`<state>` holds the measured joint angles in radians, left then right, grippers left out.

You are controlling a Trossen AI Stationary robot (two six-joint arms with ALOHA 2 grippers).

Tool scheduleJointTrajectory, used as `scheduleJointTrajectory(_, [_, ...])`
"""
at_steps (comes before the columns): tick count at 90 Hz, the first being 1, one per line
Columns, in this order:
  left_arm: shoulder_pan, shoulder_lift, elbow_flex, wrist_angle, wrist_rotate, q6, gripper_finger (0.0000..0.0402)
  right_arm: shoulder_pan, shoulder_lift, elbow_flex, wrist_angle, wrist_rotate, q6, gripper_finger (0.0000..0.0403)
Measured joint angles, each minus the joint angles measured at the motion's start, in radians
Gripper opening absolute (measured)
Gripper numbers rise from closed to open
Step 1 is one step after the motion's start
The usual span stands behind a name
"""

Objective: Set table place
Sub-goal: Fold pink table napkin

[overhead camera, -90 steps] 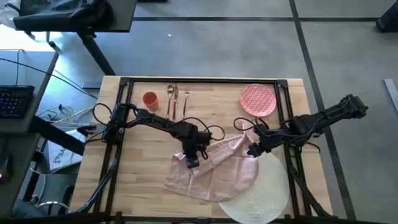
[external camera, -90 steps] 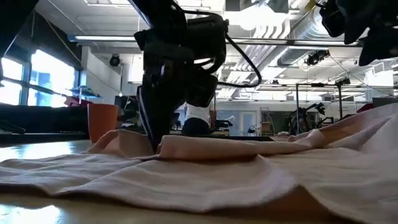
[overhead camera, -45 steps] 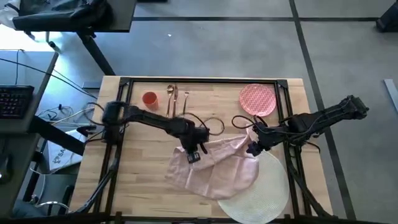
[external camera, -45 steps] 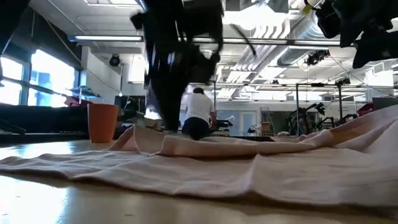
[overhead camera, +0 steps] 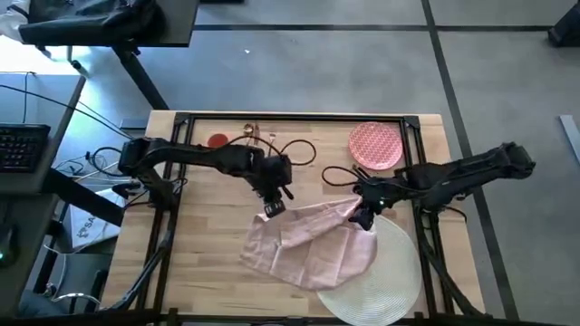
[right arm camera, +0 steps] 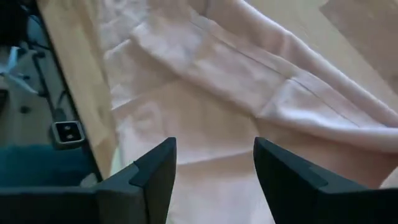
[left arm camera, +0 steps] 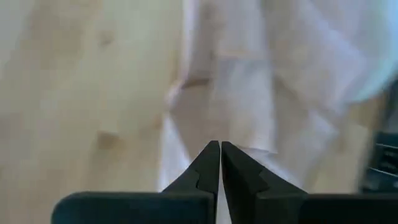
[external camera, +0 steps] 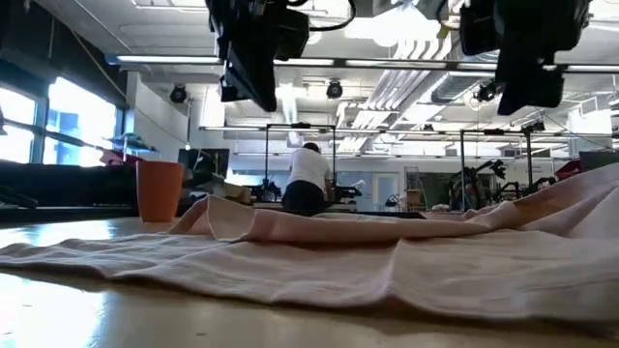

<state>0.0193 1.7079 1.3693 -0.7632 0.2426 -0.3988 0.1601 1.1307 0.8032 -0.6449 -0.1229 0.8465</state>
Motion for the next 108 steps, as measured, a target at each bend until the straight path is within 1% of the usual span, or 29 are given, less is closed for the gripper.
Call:
scheduleJointTrajectory(6, [-0.009,0.017,-0.055,0.094,0.036,-0.009,0.0001,-0.018,0.014,0.000,0.000,-0.023,-0.016,0.0192])
scheduleJointTrajectory(17, [-0.024,0.044,-0.150,0.310,0.067,-0.049,0.0009,-0.037,0.018,0.000,0.000,-0.054,-0.017,0.0192])
scheduleJointTrajectory(27, [-0.042,0.084,-0.202,0.487,0.070,-0.039,0.0033,-0.038,0.018,0.000,0.001,-0.056,-0.020,0.0192])
scheduleJointTrajectory(36, [-0.060,0.134,-0.214,0.562,0.069,-0.041,0.0062,-0.037,0.021,0.000,0.031,-0.072,-0.071,0.0192])
scheduleJointTrajectory(48, [-0.084,0.189,-0.213,0.539,0.055,-0.058,0.0099,-0.037,0.022,0.000,0.050,-0.074,-0.112,0.0192])
scheduleJointTrajectory(64, [-0.119,0.210,-0.214,0.465,-0.074,-0.126,0.0126,-0.037,0.022,0.000,0.051,-0.068,-0.105,0.0192])
scheduleJointTrajectory(77, [-0.145,0.210,-0.194,0.364,-0.116,-0.172,0.0128,-0.037,0.022,0.000,0.050,-0.064,-0.105,0.0192])
scheduleJointTrajectory(85, [-0.165,0.210,-0.190,0.345,-0.135,-0.197,0.0128,-0.037,0.022,0.000,0.051,-0.050,-0.107,0.0192])
scheduleJointTrajectory(99, [-0.194,0.210,-0.192,0.320,-0.214,-0.200,0.0128,-0.037,0.022,0.000,0.051,-0.032,-0.107,0.0192])
scheduleJointTrajectory(108, [-0.192,0.210,-0.192,0.317,-0.230,-0.200,0.0114,-0.037,0.022,0.000,0.051,-0.011,-0.107,0.0192])
